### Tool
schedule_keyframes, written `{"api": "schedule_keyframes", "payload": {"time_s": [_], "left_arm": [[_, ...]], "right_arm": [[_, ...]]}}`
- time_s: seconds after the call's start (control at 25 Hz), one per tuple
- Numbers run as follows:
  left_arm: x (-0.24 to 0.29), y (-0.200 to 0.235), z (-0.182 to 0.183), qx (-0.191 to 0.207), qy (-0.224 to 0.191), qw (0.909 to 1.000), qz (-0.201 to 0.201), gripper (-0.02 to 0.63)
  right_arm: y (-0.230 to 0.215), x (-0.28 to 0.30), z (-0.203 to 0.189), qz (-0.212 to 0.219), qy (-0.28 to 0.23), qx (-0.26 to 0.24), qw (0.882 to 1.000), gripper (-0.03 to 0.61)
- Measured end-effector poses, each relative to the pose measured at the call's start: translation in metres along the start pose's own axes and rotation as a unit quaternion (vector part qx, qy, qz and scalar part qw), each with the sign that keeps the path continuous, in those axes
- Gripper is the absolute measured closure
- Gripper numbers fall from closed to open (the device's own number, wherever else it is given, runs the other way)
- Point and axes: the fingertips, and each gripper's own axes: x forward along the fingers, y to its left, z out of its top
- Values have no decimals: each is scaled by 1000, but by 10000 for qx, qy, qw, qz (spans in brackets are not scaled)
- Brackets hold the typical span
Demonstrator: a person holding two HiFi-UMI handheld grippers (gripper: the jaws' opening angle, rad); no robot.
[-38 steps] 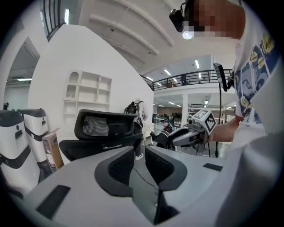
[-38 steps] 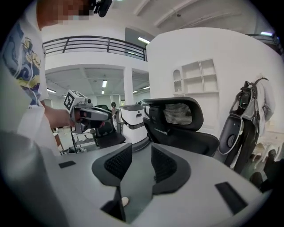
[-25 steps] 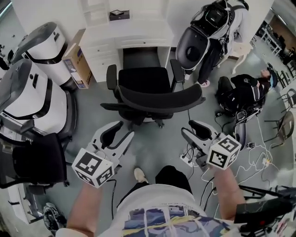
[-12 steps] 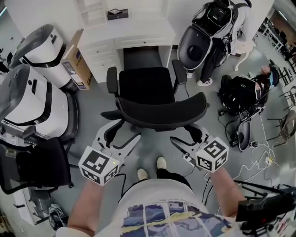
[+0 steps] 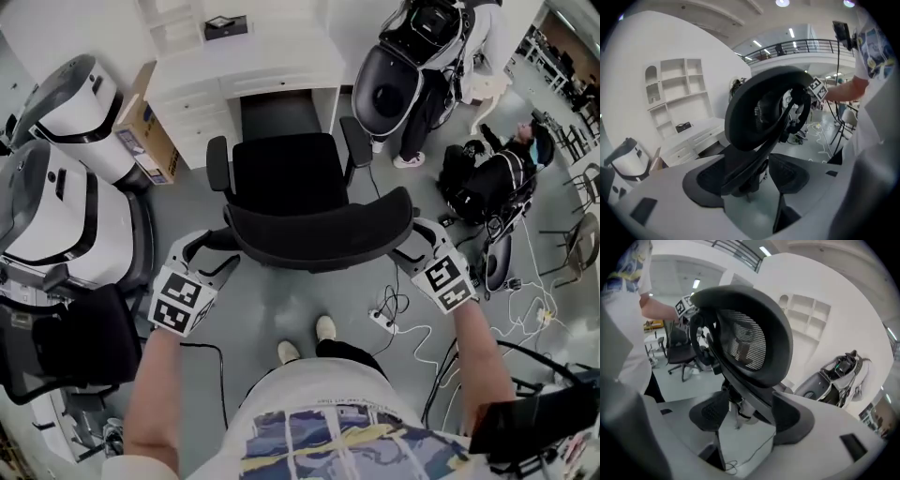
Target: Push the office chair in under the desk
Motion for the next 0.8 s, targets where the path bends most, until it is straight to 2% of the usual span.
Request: {"api": "schedule_keyframes", "payload": {"time_s": [0.16, 0.28, 0.48, 0.68, 0.8], "left_arm": [[23, -3, -6, 830, 570, 9948, -169, 328], [34, -6, -12, 1254, 963, 9866, -407, 328], [46, -12, -17, 1739, 1359, 9728, -701, 373], [47, -13, -20, 2112, 1536, 9621, -787, 402], [50, -13, -21, 2160, 1559, 9600, -859, 407]], "right_arm": [[-5, 12, -6, 232, 446, -892, 9947, 282], [-2, 28, -7, 532, 735, -1256, 9879, 284], [-3, 41, -12, 773, 1030, -1596, 9788, 373], [-4, 44, -18, 778, 1318, -2405, 9585, 401], [-5, 46, -19, 796, 1296, -2553, 9548, 408]]}}
